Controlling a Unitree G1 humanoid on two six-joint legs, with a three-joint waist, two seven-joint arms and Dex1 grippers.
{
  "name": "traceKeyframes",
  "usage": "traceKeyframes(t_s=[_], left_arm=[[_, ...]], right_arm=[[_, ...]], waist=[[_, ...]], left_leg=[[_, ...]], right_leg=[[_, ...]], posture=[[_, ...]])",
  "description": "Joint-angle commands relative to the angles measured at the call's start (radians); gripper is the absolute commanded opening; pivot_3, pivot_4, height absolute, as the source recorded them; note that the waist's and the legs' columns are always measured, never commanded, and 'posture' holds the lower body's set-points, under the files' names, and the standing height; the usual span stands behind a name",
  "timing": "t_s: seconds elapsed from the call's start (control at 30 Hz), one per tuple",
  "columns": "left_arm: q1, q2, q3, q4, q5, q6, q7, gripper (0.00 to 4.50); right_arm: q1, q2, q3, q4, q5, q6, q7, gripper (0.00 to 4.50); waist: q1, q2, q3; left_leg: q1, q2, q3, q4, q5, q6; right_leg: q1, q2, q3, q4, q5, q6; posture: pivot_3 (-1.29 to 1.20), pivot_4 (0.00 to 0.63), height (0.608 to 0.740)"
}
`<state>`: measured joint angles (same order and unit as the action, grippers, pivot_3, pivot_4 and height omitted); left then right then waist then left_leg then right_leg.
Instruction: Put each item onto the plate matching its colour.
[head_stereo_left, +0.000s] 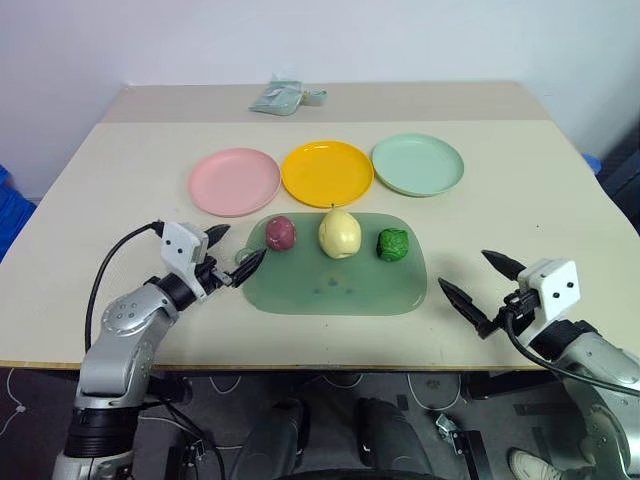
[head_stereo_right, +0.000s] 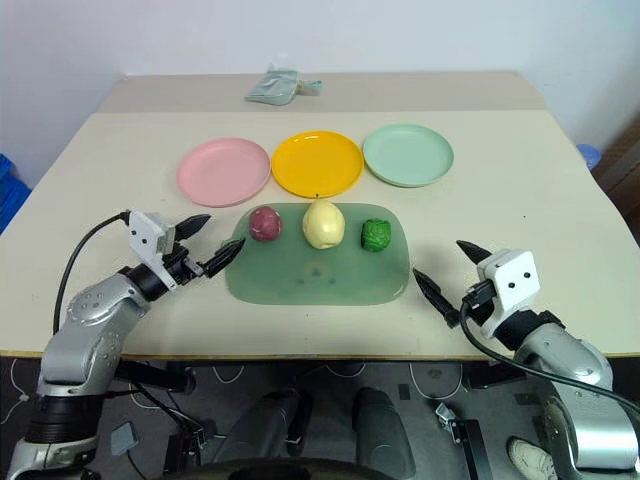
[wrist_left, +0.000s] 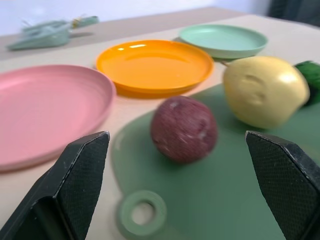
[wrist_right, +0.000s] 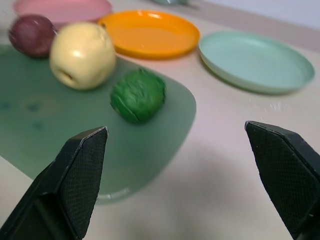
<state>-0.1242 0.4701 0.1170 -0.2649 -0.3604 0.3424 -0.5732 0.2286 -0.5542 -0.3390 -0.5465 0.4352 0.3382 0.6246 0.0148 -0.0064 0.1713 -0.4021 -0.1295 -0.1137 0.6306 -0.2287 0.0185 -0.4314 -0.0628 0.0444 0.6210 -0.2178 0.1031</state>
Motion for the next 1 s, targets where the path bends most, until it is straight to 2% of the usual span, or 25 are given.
traceKeyframes(t_s=[0.03,0.27,0.53,0.77,1.0], left_arm=[[-0.027,0.016,-0.031,-0.061,0.027,0.041,0.025,4.45],[-0.101,-0.020,-0.054,-0.067,0.037,0.160,0.106,4.45],[-0.173,-0.041,-0.091,-0.035,0.079,0.239,0.158,4.45],[-0.202,-0.058,-0.109,-0.053,0.051,0.306,0.144,4.45],[-0.267,-0.067,-0.136,0.027,0.087,0.348,0.154,4.45]], right_arm=[[-0.047,-0.033,-0.010,-0.004,0.061,-0.031,0.072,4.50],[-0.201,-0.071,0.086,0.024,0.083,-0.007,0.146,4.50],[-0.279,-0.079,0.175,-0.002,0.081,-0.011,0.201,4.50],[-0.315,-0.080,0.188,0.013,0.064,-0.015,0.193,4.50],[-0.325,-0.072,0.178,0.029,0.048,-0.037,0.171,4.50]], waist=[[0.000,0.000,0.000],[0.000,0.000,0.000],[0.000,0.000,0.000],[0.001,0.000,0.000],[0.001,0.000,0.000]], left_leg=[[0.000,0.000,0.000,0.000,0.000,0.000],[0.000,0.000,0.000,0.000,0.000,0.000],[0.000,0.000,0.000,0.000,0.000,0.000],[0.000,0.000,-0.001,0.000,0.000,0.000],[0.000,0.000,-0.001,0.001,0.000,0.000]], right_leg=[[0.000,0.000,0.000,0.000,0.000,0.000],[0.000,0.000,-0.001,0.000,0.000,0.000],[0.000,0.000,-0.001,-0.001,0.000,0.000],[0.000,0.000,-0.001,-0.001,0.000,0.000],[0.001,0.000,-0.001,-0.001,0.000,0.001]], posture=[[0.00,0.150,0.740],[0.00,0.150,0.740],[0.00,0.150,0.740],[0.00,0.150,0.740],[0.00,0.150,0.740]])
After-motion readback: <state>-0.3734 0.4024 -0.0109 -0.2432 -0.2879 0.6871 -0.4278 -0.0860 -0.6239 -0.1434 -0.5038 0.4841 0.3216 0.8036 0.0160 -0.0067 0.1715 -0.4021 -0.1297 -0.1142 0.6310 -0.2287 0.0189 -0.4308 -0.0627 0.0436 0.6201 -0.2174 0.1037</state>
